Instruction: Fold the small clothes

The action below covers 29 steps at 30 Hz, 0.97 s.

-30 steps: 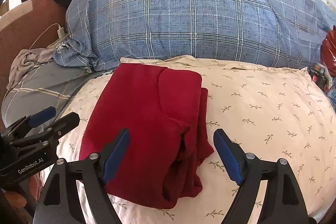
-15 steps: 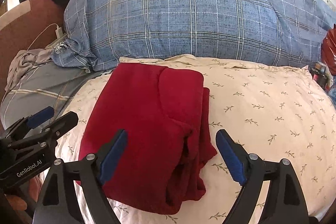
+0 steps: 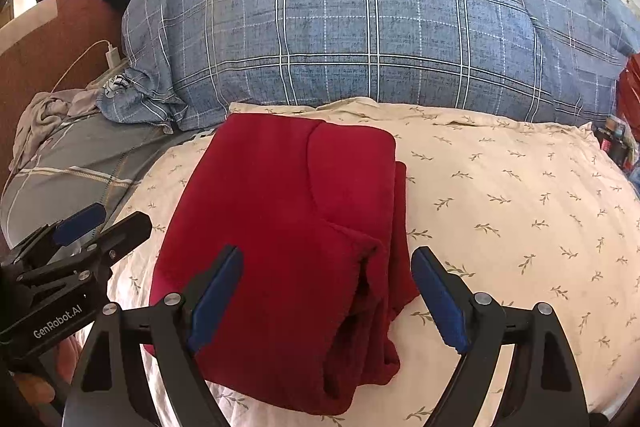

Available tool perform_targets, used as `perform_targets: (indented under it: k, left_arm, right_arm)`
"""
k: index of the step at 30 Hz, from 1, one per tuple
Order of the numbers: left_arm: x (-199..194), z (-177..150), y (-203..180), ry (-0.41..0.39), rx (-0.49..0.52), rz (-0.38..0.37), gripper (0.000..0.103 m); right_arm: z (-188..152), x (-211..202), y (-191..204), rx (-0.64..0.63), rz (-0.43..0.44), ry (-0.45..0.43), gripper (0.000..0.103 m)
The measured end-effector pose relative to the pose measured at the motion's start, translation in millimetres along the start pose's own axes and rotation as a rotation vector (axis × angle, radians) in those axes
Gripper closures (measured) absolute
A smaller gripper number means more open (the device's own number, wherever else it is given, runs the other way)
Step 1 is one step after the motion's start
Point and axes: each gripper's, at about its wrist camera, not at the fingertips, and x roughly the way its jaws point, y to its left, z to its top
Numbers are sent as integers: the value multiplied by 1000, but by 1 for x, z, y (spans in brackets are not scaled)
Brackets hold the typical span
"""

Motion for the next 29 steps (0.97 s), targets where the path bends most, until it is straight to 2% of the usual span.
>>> perform_targets:
  k: [29]
  left_arm:
    - [10, 1, 4, 12, 3, -16, 25]
  right_arm:
    - [2, 17, 1, -29, 17, 37, 15]
